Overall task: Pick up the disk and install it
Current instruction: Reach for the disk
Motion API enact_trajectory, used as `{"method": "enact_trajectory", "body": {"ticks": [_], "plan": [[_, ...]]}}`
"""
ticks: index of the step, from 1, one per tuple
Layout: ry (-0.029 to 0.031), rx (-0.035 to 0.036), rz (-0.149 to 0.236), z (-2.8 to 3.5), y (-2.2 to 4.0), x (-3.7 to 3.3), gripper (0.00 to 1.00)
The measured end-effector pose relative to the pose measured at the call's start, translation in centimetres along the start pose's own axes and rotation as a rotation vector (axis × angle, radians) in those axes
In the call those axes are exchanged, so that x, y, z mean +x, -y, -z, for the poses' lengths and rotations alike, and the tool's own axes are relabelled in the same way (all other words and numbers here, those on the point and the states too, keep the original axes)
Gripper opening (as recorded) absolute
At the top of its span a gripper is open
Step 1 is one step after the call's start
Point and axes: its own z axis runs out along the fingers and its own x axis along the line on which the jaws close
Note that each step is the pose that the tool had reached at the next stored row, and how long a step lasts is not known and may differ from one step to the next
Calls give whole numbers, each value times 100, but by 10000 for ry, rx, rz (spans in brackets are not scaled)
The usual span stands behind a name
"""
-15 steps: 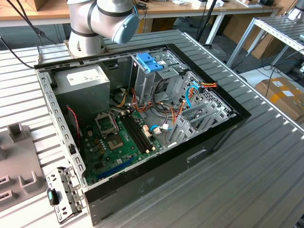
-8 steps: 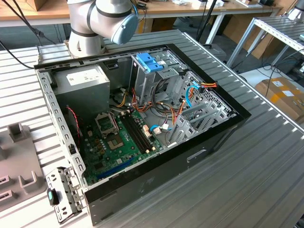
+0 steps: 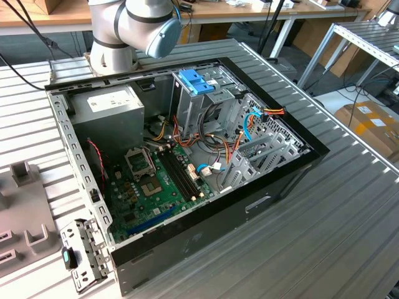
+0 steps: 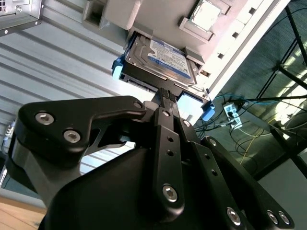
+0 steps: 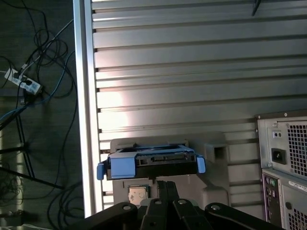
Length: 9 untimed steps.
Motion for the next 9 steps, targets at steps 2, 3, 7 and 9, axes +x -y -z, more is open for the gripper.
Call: {"method": "enact_trajectory", "body": {"ticks": [2,3,7,9], "plan": [[-57,6,-3,0,0,0,11],[-71,8,-2,0,1,0,11],[-72,8,-2,1,1,0,11],[-72,8,-2,1,1,0,11]]}}
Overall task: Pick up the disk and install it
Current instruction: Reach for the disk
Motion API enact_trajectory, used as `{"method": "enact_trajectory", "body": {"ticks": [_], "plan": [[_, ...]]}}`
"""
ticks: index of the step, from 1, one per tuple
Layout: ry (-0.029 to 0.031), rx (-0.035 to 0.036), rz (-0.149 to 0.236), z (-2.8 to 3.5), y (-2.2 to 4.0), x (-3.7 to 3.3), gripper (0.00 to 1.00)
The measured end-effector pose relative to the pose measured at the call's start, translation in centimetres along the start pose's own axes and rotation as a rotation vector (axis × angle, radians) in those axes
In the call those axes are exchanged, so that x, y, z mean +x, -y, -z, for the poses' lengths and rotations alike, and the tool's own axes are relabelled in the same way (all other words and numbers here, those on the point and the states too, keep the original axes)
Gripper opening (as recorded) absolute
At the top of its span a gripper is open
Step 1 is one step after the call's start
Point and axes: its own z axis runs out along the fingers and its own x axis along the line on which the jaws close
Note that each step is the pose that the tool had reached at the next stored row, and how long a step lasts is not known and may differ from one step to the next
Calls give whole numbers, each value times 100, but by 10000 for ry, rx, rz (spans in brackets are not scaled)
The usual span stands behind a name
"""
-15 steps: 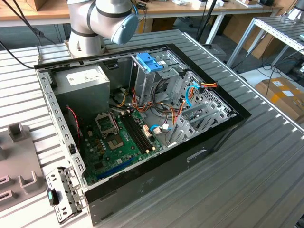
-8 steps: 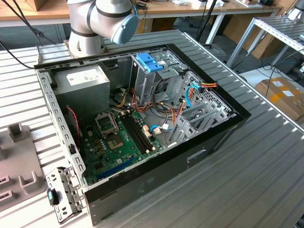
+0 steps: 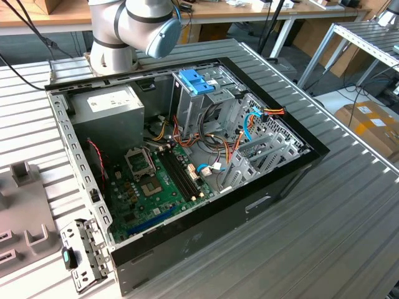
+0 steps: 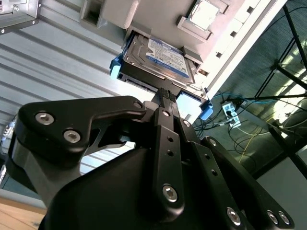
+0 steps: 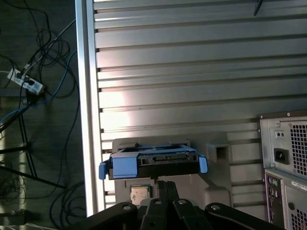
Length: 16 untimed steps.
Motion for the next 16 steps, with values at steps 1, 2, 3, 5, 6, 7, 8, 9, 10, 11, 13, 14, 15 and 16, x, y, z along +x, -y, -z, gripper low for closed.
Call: {"method": "enact_trajectory", "body": {"ticks": [1,2,3,5,6,7,8,9,10,11,13,14,15,16], "plan": [[1,0,0,0,0,0,11],[1,0,1,0,-1,0,11],[1,0,1,-1,-5,-1,11],[1,0,1,-2,-25,2,11],[1,0,1,-3,-28,2,11],[1,0,1,-3,-28,2,11],[1,0,0,-3,-40,3,11],[1,0,1,-4,-52,4,11],[0,1,1,-3,-53,4,11],[0,0,0,-3,-53,4,11],[1,0,0,-3,-54,4,11],[0,0,1,-3,-54,4,11],[1,0,0,-3,-55,4,11],[0,0,0,-3,-55,4,11]]}}
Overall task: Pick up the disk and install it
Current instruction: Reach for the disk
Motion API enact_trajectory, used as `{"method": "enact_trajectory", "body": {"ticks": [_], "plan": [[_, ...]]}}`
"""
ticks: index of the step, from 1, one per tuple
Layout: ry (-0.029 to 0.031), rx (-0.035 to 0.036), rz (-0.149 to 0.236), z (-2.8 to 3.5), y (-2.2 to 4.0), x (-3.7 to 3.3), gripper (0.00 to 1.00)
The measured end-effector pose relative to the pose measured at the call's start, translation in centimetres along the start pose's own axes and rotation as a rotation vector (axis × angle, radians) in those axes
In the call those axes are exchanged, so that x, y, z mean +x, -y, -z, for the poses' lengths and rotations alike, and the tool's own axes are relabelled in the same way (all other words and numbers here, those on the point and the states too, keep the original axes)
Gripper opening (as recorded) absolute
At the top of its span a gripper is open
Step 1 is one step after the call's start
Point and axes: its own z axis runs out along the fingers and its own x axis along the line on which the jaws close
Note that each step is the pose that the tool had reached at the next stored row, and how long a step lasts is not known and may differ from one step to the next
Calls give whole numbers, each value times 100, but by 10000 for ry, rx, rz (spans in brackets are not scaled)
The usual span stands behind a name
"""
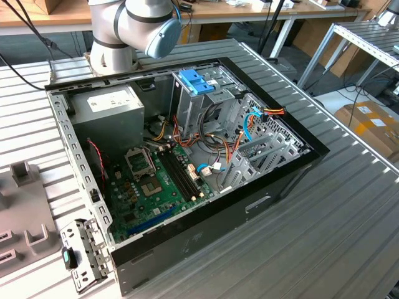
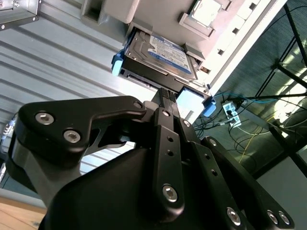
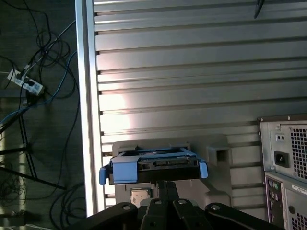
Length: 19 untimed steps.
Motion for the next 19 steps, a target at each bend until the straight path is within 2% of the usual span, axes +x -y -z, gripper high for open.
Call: {"method": "enact_trajectory", "body": {"ticks": [5,11,19], "plan": [[1,0,-2,-3,-2,22,11],[0,0,0,-22,3,130,11],[0,0,0,-50,5,140,11]]}}
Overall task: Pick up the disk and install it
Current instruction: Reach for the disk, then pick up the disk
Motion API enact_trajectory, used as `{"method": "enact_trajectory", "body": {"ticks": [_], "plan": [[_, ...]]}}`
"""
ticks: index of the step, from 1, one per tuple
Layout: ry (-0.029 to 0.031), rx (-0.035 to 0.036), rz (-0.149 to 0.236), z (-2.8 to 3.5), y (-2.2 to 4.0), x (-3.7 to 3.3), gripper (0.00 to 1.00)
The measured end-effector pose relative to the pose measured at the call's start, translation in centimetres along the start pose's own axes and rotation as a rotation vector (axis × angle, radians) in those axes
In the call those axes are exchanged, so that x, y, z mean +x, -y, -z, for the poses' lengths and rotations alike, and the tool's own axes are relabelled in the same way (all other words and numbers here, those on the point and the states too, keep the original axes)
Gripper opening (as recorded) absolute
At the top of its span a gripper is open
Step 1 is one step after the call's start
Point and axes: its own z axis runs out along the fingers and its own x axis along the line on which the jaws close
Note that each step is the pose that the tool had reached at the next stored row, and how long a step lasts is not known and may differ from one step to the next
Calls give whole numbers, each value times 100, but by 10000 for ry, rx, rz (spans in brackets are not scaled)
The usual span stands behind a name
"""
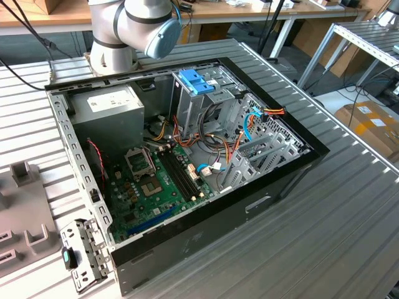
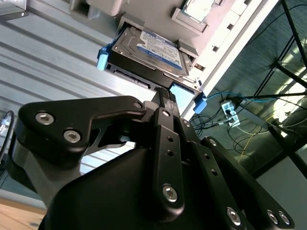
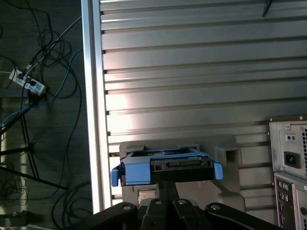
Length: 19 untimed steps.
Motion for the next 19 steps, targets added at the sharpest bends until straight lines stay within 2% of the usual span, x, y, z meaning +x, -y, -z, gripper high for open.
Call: {"method": "enact_trajectory", "body": {"ticks": [7,9,12,19], "plan": [[1,0,0,-2,0,0,11],[4,-1,-2,-6,2,32,11],[-1,1,0,-8,10,129,11],[1,0,0,-10,10,129,11]]}}
